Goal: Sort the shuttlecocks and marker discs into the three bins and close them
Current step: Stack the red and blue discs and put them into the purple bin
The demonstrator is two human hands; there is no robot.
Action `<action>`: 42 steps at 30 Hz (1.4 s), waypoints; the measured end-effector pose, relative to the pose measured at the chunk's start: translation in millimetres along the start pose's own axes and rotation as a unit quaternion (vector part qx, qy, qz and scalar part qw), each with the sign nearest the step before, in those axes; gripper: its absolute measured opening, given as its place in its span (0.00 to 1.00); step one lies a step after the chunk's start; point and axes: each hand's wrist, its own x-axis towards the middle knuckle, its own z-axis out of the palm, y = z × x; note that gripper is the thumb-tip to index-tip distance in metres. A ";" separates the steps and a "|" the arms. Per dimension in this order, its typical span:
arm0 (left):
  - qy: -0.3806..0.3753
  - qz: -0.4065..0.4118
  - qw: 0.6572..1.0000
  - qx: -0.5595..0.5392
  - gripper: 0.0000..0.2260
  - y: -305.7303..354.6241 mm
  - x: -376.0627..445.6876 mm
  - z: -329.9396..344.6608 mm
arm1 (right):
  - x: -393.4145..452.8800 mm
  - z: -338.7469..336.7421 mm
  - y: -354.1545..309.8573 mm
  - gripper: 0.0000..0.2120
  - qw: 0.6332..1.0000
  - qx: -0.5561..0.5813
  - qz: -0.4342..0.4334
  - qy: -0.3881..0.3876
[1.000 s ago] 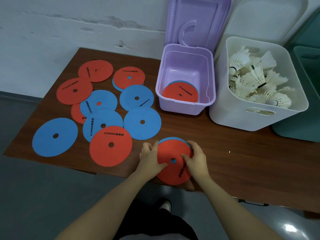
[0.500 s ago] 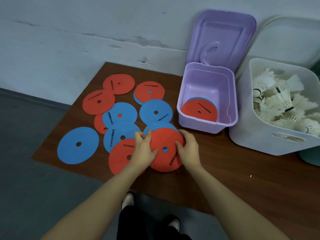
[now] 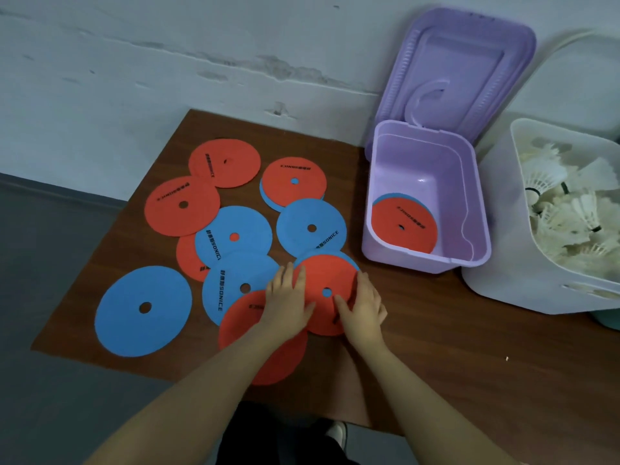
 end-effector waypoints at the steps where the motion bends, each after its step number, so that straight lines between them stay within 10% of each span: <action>1: 0.003 -0.002 1.000 -0.011 0.35 1.2 -1.5 1.6 | 0.0 0.2 -1.5 0.33 1.000 0.005 0.005 0.005; 11: 0.049 0.054 0.988 -0.140 0.41 32.8 -4.0 10.8 | 7.4 -27.9 25.1 0.34 0.997 0.010 0.066 0.032; 32: 0.178 0.104 0.946 -0.249 0.32 103.5 -28.3 5.6 | -30.5 -111.0 69.6 0.19 0.968 0.200 -0.075 0.132; 42: 0.191 -0.102 0.955 -0.203 0.32 23.7 -83.3 8.3 | -40.0 -41.2 24.2 0.20 0.982 0.109 -0.138 -0.067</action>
